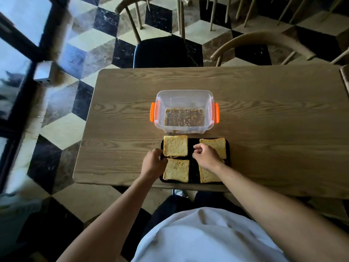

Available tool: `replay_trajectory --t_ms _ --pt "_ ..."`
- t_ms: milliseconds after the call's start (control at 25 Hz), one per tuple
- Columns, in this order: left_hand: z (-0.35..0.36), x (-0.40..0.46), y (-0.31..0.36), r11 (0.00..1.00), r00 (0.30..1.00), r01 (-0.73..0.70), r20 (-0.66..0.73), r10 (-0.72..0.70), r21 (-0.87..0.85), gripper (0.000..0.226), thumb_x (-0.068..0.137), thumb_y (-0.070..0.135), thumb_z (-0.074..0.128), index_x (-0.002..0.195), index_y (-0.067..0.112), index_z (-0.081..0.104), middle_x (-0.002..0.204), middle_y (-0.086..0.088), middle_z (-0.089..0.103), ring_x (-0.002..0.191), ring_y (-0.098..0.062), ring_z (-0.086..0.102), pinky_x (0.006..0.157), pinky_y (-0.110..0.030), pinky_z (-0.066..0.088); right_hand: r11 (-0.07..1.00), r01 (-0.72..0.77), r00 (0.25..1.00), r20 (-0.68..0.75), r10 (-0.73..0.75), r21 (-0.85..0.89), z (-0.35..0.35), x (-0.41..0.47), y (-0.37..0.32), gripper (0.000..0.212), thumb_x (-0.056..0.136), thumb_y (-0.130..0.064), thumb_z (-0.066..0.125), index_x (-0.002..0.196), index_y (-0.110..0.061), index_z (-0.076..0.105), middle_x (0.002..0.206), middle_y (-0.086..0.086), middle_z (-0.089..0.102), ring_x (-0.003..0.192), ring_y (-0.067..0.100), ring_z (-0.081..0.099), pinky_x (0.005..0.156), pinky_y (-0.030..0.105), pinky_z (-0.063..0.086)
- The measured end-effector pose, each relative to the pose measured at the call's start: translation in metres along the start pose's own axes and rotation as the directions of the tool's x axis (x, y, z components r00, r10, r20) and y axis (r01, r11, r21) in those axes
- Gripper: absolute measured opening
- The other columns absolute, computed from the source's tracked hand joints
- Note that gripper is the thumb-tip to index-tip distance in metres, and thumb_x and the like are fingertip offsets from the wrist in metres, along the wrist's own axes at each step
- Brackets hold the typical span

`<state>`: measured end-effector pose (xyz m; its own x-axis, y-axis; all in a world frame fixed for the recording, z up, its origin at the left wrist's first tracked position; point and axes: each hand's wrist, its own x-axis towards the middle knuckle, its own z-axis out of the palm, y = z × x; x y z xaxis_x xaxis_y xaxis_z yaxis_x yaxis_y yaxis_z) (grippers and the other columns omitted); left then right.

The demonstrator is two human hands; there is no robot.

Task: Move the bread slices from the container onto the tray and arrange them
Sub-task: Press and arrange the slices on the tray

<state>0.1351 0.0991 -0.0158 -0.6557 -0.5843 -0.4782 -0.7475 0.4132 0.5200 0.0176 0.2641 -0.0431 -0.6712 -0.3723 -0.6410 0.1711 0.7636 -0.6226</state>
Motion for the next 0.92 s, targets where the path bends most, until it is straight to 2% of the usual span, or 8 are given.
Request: replay_trajectory --t_ms 120,240,400,520,680,800,920 --pt "0.001 0.015 0.002 0.999 0.999 0.051 -0.01 -0.051 0.008 0.024 0.082 0.016 0.064 0.102 0.003 0.068 0.1 -0.015 0.071 0.096 -0.033 0.064 0.079 -0.039 0.052 1.0 -0.008 0.999 0.039 0.008 0.014 0.014 0.014 -0.009 0.048 0.09 -0.024 0.063 0.135 -0.014 0.053 0.122 0.004 0.065 0.108 0.023 0.062 0.08 0.026 0.043" --pt "0.008 0.029 0.0 0.998 0.997 0.062 0.047 -0.063 0.019 0.037 0.08 0.015 0.062 0.117 0.01 0.064 0.105 -0.015 0.066 0.106 -0.031 0.059 0.085 -0.036 0.047 0.999 -0.023 0.999 -0.022 0.024 0.029 0.021 0.02 -0.02 0.05 0.09 -0.025 0.063 0.138 -0.014 0.049 0.13 0.008 0.061 0.111 0.026 0.061 0.08 0.025 0.04" --pt "0.016 0.042 -0.006 0.996 0.992 0.055 0.112 -0.063 0.067 0.046 0.086 0.02 0.059 0.131 0.012 0.056 0.119 -0.015 0.055 0.113 -0.032 0.054 0.094 -0.038 0.044 0.995 -0.066 0.994 -0.078 0.072 0.075 0.029 0.028 -0.033 0.049 0.09 -0.024 0.062 0.136 -0.016 0.048 0.117 0.003 0.061 0.094 0.019 0.059 0.075 0.027 0.041" --pt "0.019 0.043 -0.008 0.996 0.99 0.07 0.121 -0.076 0.055 0.046 0.088 0.021 0.056 0.133 0.013 0.055 0.119 -0.014 0.052 0.11 -0.031 0.054 0.094 -0.038 0.043 0.99 -0.093 0.99 -0.093 0.103 0.106 0.032 0.031 -0.034 0.045 0.089 -0.023 0.063 0.132 -0.016 0.05 0.109 0.0 0.06 0.089 0.02 0.06 0.069 0.027 0.041" --pt "0.024 0.049 -0.01 0.996 0.988 0.081 0.131 -0.076 -0.034 0.032 0.083 0.023 0.052 0.108 0.012 0.068 0.1 -0.014 0.065 0.097 -0.032 0.061 0.078 -0.036 0.048 0.983 -0.112 0.985 -0.115 0.13 0.147 0.034 0.032 -0.034 0.045 0.085 -0.022 0.066 0.128 -0.017 0.054 0.106 -0.001 0.064 0.094 0.024 0.064 0.073 0.029 0.043" --pt "0.026 0.051 -0.01 0.994 0.984 0.099 0.157 -0.089 -0.054 0.012 0.077 0.023 0.052 0.073 0.013 0.059 0.087 -0.019 0.067 0.086 -0.036 0.062 0.063 -0.033 0.04 0.979 -0.121 0.981 -0.129 0.143 0.164 0.035 0.029 -0.033 0.046 0.083 -0.022 0.067 0.126 -0.016 0.055 0.107 0.0 0.065 0.096 0.024 0.066 0.078 0.032 0.049" --pt "0.028 0.048 -0.009 0.992 0.983 0.109 0.154 -0.099 -0.063 0.019 0.071 0.027 0.049 0.073 0.011 0.058 0.09 -0.022 0.067 0.085 -0.037 0.063 0.068 -0.037 0.048 0.98 -0.135 0.981 -0.119 0.153 0.149 0.036 0.026 -0.031 0.045 0.083 -0.022 0.066 0.126 -0.015 0.055 0.105 0.0 0.065 0.098 0.025 0.066 0.083 0.034 0.05"
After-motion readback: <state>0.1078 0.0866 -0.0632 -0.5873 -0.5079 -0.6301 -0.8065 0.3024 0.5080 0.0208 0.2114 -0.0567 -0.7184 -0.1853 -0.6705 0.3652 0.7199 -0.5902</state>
